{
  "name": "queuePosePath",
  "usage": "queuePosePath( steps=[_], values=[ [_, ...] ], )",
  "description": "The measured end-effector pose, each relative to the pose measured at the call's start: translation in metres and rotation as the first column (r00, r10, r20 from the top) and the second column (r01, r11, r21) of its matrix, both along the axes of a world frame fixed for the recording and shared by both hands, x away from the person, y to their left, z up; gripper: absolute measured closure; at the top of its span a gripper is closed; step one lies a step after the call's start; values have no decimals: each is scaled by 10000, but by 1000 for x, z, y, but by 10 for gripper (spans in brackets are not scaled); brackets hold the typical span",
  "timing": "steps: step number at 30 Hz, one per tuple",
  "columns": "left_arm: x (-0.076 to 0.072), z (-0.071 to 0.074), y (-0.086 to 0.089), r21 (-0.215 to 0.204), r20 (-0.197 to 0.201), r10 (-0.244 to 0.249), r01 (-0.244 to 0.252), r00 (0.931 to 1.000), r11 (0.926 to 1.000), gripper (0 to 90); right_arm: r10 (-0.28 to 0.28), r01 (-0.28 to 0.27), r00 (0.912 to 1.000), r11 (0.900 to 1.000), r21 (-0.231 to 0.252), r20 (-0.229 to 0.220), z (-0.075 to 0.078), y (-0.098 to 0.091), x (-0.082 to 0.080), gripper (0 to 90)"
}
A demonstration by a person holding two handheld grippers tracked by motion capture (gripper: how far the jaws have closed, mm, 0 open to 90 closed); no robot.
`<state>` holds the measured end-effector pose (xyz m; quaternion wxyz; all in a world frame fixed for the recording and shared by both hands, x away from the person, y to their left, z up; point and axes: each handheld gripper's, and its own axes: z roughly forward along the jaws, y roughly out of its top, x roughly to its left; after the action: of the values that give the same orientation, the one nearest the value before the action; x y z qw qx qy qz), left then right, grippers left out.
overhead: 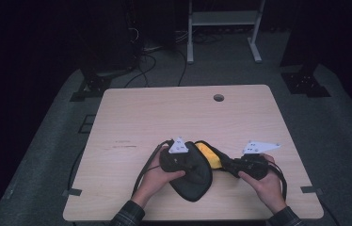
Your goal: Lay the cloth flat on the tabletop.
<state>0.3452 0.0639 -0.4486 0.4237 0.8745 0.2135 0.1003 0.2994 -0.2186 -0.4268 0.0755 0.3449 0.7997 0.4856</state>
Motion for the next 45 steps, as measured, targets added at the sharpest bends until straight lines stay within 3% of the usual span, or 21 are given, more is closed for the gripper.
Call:
queuePosePath(
  steps=[1,2,3,5,7,11,17,19,23,27,29,32,33,34,36,37,38,41,43,45],
  values=[
    [0,-2,-1,199,113,71,-73,9999,9998,441,0,0,10000,10000,0,0,0,0,0,864],
    [1,-3,-1,252,135,176,-179,9998,9995,587,5,-6,10000,10000,-16,-15,0,0,0,864],
    [1,-3,-1,256,120,233,-236,9997,9994,587,5,-6,10000,10000,-16,-15,0,0,0,864],
    [2,-2,3,127,-52,339,-338,9994,9993,718,11,-11,10000,10000,-25,-10,0,0,0,864],
    [2,0,8,-154,-192,420,-423,9989,9990,784,-10,10,10000,10000,-28,29,0,-1,0,864],
    [2,9,24,-767,-329,330,-354,9989,9964,796,-204,204,9997,9998,23,129,3,-7,-1,865],
    [4,34,63,-1642,-67,735,-736,9973,9837,802,-807,800,9962,9966,218,336,8,-28,0,868],
    [4,40,74,-1988,-130,635,-648,9979,9779,809,-867,854,9957,9955,404,333,10,-35,0,869],
    [3,43,81,-2051,43,525,-505,9986,9774,788,-752,739,9961,9968,290,470,12,-32,-2,870],
    [6,40,94,-2219,-219,500,-536,9985,9736,800,-533,516,9977,9978,407,414,11,-30,-3,870],
    [7,39,99,-1872,-224,463,-496,9987,9811,809,-239,225,9988,9992,344,427,12,-22,-6,870],
    [9,34,112,-1888,-661,341,-460,9972,9809,791,275,-281,9980,9996,91,564,12,-10,-10,870],
    [9,29,121,-1709,-924,277,-433,9953,9843,772,764,-759,9956,9970,-123,543,11,0,-15,869],
    [9,29,121,-1709,-924,277,-433,9953,9843,769,764,-759,9956,9970,-123,543,11,0,-15,869],
    [8,24,129,-1523,-1202,292,-475,9923,9872,740,1337,-1321,9904,9903,-438,364,5,12,-19,869],
    [8,22,134,-1460,-1316,367,-560,9906,9877,740,1337,-1321,9904,9903,-438,364,5,12,-19,869],
    [7,20,138,-1384,-1389,502,-696,9890,9879,689,1702,-1693,9854,9831,-702,62,-1,19,-22,868],
    [8,17,150,-1172,-1597,913,-1107,9829,9869,617,1915,-1935,9810,9767,-923,-310,-7,24,-22,867],
    [9,19,155,-1316,-1561,1249,-1459,9798,9805,499,2212,-2307,9718,9633,-1372,-813,-19,31,-22,865],
    [10,23,154,-1633,-1532,1257,-1505,9802,9750,478,2251,-2362,9703,9607,-1460,-886,-21,32,-22,864]
  ],
)
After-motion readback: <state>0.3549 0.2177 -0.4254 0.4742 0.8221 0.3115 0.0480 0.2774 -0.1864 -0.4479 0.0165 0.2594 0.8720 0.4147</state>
